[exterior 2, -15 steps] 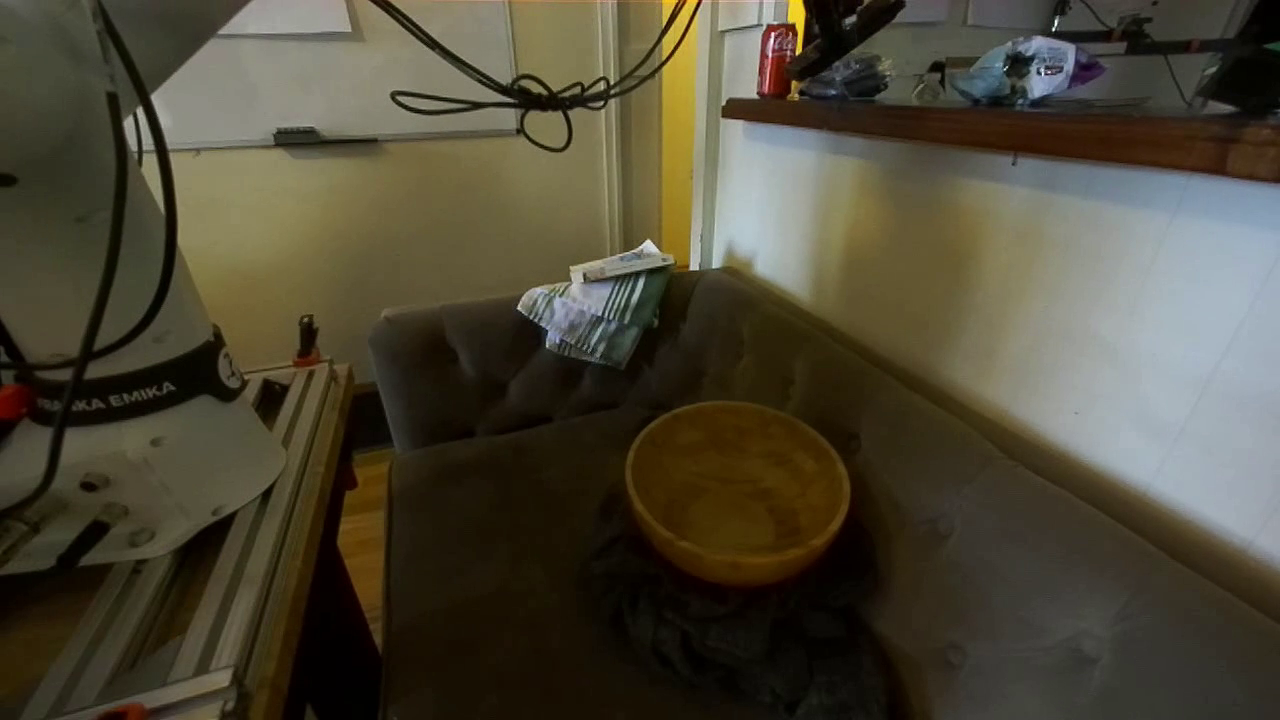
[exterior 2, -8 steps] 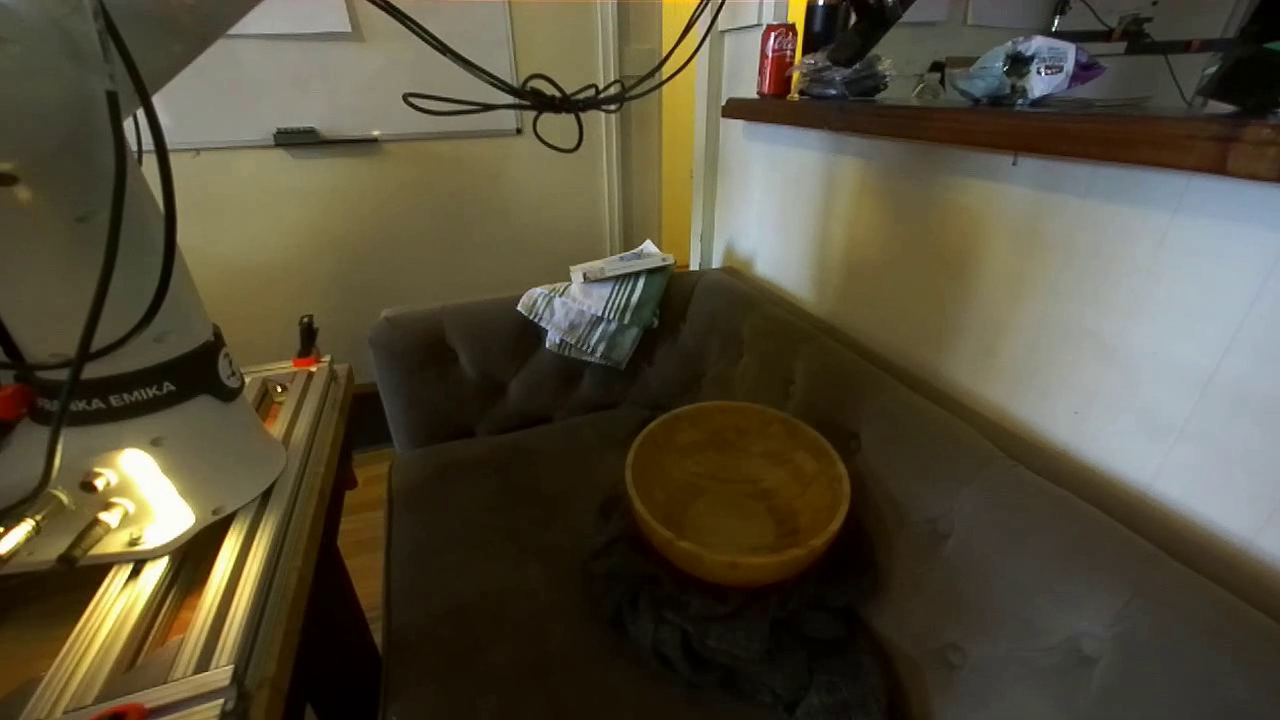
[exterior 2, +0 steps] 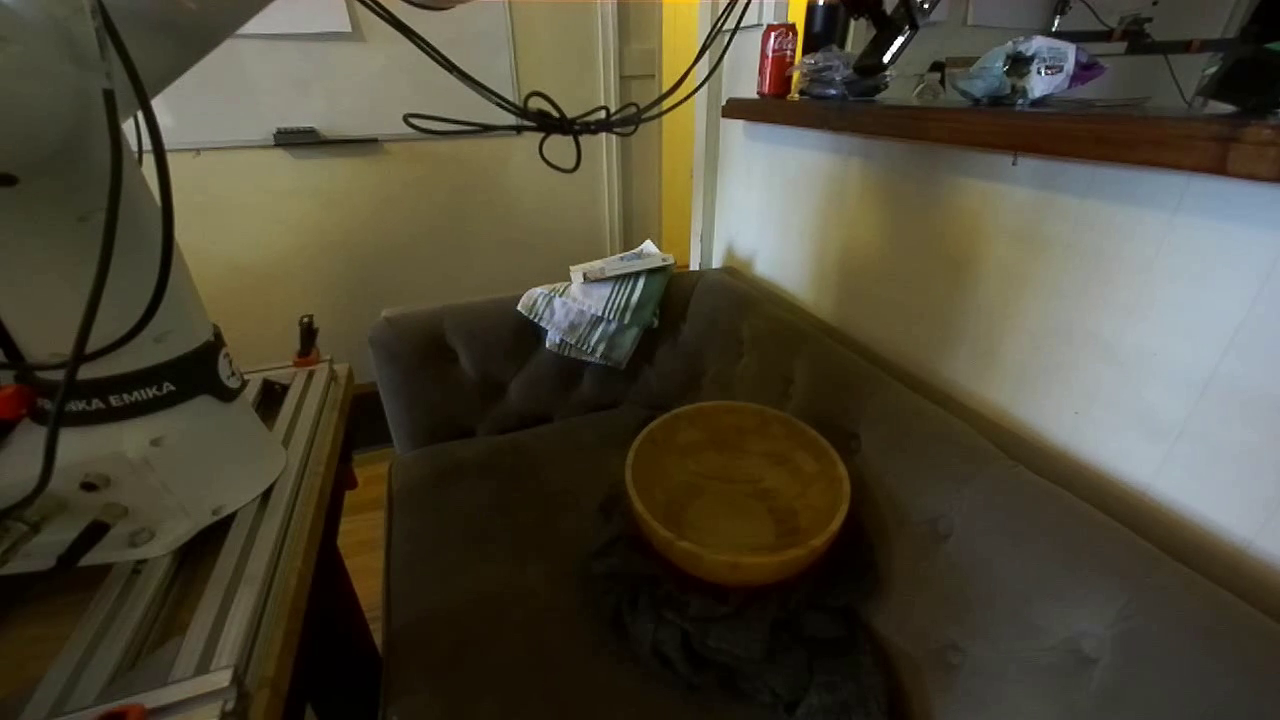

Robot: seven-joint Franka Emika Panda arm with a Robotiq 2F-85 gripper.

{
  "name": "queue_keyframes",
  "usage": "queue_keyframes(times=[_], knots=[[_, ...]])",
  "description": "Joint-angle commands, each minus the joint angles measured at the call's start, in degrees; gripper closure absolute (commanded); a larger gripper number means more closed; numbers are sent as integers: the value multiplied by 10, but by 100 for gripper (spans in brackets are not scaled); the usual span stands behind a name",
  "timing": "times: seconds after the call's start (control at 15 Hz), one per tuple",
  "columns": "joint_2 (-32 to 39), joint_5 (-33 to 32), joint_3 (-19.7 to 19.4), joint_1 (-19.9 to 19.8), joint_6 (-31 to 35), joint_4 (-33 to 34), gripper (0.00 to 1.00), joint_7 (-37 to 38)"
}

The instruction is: Put the black remote control on the counter.

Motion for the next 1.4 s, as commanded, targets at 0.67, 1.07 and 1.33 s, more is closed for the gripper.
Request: queue_keyframes(times=[0.67, 1.07, 1.33], knots=[[34, -2, -12, 8, 11, 10, 64, -4], [38, -1, -12, 12, 10, 14, 64, 9], [42, -5, -15, 21, 8, 15, 47, 25]])
